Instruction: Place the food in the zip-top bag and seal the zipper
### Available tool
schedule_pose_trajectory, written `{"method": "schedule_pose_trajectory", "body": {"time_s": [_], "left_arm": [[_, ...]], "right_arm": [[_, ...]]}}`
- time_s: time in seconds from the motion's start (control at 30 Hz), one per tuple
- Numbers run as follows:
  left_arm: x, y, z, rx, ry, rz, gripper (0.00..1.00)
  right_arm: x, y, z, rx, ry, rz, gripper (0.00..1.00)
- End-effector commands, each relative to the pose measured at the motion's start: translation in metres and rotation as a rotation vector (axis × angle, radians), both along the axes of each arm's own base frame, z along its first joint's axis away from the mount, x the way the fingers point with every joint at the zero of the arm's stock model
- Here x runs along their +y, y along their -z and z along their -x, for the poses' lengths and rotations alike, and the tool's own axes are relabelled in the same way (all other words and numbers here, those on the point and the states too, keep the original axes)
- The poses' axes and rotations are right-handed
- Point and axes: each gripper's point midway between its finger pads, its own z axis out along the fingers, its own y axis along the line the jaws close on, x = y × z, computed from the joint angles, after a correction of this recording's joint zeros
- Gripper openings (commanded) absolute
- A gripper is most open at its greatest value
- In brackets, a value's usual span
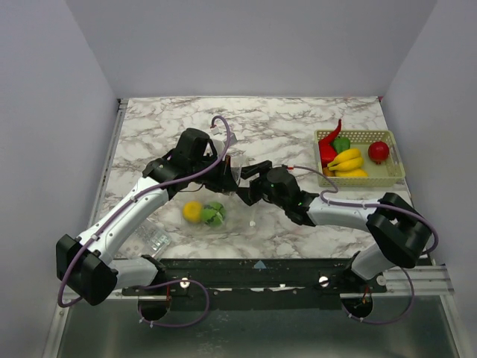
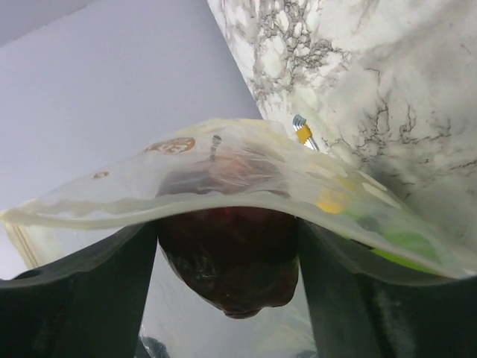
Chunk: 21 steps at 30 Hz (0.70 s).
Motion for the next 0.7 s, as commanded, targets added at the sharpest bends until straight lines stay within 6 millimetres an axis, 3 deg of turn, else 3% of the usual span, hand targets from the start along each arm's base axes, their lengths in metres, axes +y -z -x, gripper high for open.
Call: {"method": "schedule_pose_trajectory", "body": {"time_s": [0.0, 0.17, 0.4, 0.57, 0.67], "left_arm": [[-0.003, -0.011, 0.005, -0.026, 0.023, 0.036, 0.0], [-0.003, -0.01, 0.004, -0.024, 0.023, 0.035, 0.0], [-0.003, -0.007, 0.003, -0.02, 0.02, 0.025, 0.0], [-0.002, -0.007, 0.002, -0.024, 0.014, 0.019, 0.0], [-0.001, -0.007, 0.001, -0.027, 0.012, 0.016, 0.0]], "right_arm": [[0.011, -0.002, -0.001, 0.07, 0.015, -0.088, 0.79], [0.008, 0.003, 0.002, 0.071, 0.018, -0.106, 0.89], [0.001, 0.004, 0.006, 0.062, 0.023, -0.095, 0.89], [-0.018, 0.013, 0.013, 0.05, 0.045, -0.023, 0.86], [-0.039, 0.028, 0.021, 0.039, 0.064, 0.082, 0.85]]}}
